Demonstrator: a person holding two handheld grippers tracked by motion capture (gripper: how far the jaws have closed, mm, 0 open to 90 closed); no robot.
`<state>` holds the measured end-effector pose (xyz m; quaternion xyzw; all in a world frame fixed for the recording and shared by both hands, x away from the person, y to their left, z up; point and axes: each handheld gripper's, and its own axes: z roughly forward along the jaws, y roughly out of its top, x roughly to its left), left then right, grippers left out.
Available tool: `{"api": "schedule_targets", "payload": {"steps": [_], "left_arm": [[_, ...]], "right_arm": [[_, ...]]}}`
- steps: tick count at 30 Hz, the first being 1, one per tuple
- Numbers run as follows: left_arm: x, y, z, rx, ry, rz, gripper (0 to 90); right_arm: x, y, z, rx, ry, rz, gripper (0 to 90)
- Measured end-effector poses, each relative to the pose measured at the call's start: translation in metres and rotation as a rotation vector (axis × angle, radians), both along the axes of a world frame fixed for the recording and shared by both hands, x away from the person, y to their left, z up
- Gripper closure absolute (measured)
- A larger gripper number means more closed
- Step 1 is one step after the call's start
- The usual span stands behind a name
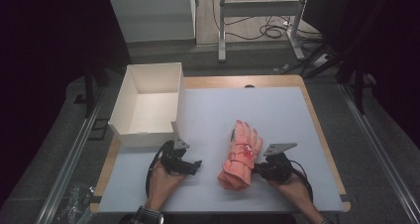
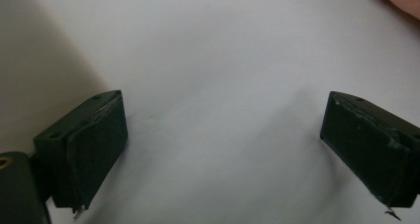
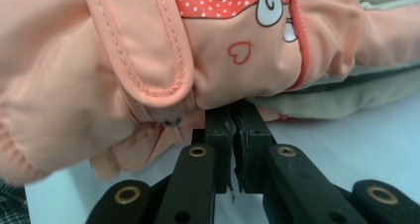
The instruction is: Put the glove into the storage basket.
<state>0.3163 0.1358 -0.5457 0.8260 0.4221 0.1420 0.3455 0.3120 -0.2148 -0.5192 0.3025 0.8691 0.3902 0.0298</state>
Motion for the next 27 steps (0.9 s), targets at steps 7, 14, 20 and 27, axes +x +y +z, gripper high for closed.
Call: {"api": "schedule_targets", "payload": {"steps": [7,14,20,27], "left_arm": [[-0.001,0.005,0.0,0.031,0.007,-0.003,2.1],[-0.001,0.011,-0.001,0.013,0.031,0.009,0.0],[-0.001,0.018,0.0,-0.007,0.046,0.022,0.0],[-0.002,0.02,0.002,-0.011,0.046,-0.009,0.3]], "right_arm": [[0.005,0.014,-0.001,-0.001,0.005,0.0,84.8],[0.012,0.032,-0.003,-0.001,0.001,0.004,84.9],[0.022,0.044,-0.004,-0.002,-0.004,0.0,86.3],[0.036,0.056,-0.005,-0.021,-0.034,-0.019,87.6]]}}
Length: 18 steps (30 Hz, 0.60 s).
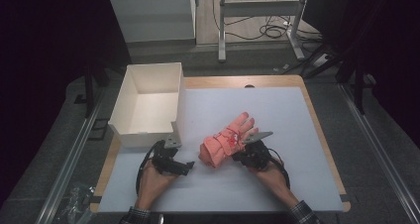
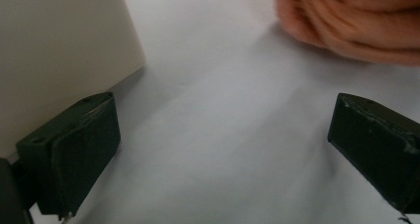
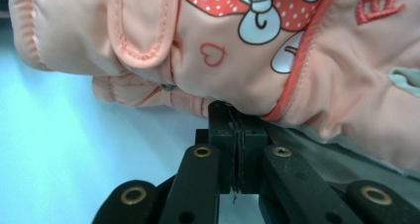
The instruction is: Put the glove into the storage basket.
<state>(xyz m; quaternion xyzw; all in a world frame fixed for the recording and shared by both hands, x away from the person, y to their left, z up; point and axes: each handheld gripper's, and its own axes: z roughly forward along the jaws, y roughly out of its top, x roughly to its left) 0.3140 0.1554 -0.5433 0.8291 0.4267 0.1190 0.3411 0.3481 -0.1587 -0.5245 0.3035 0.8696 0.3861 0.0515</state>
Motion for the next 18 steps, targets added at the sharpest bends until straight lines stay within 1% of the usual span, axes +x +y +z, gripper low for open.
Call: {"api": "schedule_targets", "payload": {"steps": [3,5,7,10,12,15,18], "left_arm": [[-0.001,-0.001,0.002,-0.001,0.003,-0.013,0.3],[-0.001,-0.003,0.004,-0.015,0.009,-0.023,0.2],[-0.002,-0.005,0.008,-0.033,0.01,-0.049,0.0],[-0.003,-0.009,0.016,-0.037,0.002,-0.085,0.0],[-0.003,-0.013,0.021,-0.04,0.001,-0.115,0.0],[-0.003,-0.018,0.029,-0.041,-0.006,-0.139,0.0],[0.001,-0.025,0.037,-0.046,-0.011,-0.17,0.0]], "right_arm": [[0.004,0.002,-0.002,0.01,0.008,-0.003,87.8],[0.004,0.002,-0.001,0.011,0.007,-0.001,87.7],[0.002,0.0,0.0,0.015,0.007,0.005,86.1],[-0.001,-0.004,0.001,0.009,-0.003,0.008,83.1],[-0.002,-0.008,0.002,0.009,-0.003,0.003,81.7],[-0.003,-0.016,0.003,0.0,-0.012,-0.006,78.8],[-0.005,-0.027,0.006,-0.013,-0.034,-0.028,74.4]]}}
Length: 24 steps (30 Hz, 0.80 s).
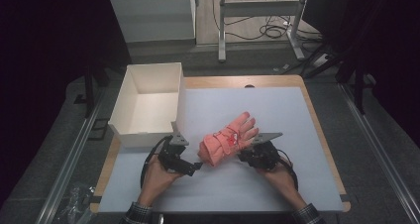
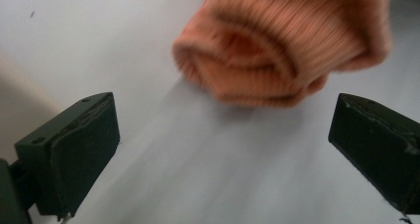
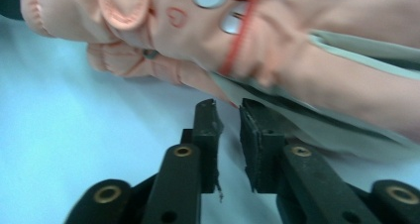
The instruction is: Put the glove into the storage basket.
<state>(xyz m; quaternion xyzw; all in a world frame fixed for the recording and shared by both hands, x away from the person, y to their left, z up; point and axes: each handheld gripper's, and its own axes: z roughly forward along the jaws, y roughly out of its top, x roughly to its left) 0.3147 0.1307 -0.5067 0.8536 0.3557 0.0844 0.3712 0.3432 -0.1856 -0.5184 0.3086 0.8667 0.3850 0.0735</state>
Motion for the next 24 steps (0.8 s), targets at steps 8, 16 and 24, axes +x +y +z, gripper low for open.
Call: {"api": "schedule_targets", "payload": {"steps": [8,16,24], "left_arm": [[0.006,-0.024,0.021,0.025,0.005,-0.085,0.0],[0.02,-0.047,0.039,0.056,0.008,-0.136,0.0],[0.043,-0.073,0.047,0.114,0.017,-0.179,0.0]], "right_arm": [[-0.005,-0.028,0.004,-0.028,-0.035,-0.056,63.1],[-0.007,-0.059,0.003,-0.019,-0.039,-0.121,51.1],[-0.006,-0.086,0.001,-0.014,-0.064,-0.195,35.5]]}}
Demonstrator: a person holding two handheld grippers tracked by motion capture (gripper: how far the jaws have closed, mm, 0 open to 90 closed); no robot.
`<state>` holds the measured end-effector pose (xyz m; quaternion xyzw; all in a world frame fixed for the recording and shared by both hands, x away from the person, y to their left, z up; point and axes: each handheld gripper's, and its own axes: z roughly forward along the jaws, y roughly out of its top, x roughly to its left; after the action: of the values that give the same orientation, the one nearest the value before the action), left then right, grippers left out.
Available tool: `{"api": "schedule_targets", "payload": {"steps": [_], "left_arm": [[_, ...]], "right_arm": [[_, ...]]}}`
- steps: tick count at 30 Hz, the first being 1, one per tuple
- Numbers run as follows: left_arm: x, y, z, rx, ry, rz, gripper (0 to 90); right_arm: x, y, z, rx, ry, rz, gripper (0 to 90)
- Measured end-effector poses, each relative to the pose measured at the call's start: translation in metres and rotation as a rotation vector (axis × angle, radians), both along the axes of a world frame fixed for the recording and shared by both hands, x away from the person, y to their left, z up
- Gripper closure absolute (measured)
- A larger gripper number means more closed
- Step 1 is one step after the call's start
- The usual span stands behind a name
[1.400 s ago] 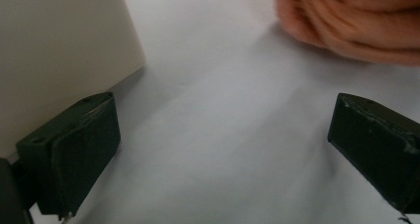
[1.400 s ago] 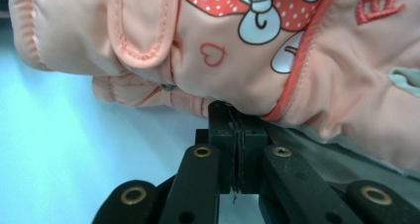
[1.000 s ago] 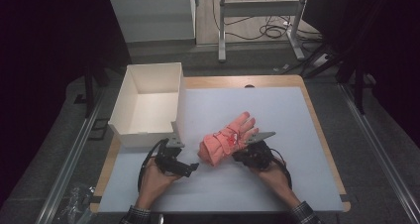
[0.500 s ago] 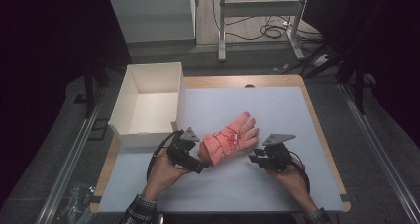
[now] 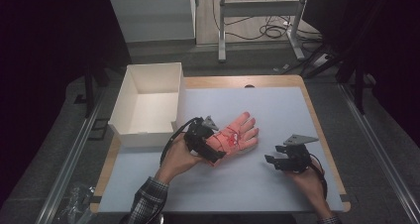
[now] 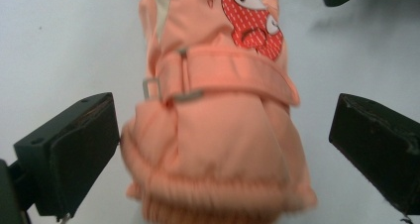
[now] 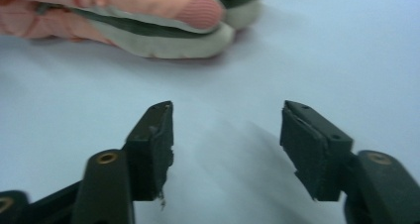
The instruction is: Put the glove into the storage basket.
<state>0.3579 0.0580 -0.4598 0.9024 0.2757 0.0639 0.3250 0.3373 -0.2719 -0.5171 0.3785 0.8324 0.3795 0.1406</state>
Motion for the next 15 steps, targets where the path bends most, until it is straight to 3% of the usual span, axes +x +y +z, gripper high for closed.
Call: {"api": "schedule_targets", "payload": {"steps": [8,15], "left_arm": [[0.018,-0.026,-0.015,0.083,0.032,-0.041,0.0],[0.025,-0.032,-0.037,0.147,0.061,-0.066,0.0]], "right_arm": [[-0.001,-0.015,-0.001,-0.046,-0.042,-0.05,31.1],[0.0,-0.018,-0.006,-0.092,-0.07,-0.064,28.1]]}}
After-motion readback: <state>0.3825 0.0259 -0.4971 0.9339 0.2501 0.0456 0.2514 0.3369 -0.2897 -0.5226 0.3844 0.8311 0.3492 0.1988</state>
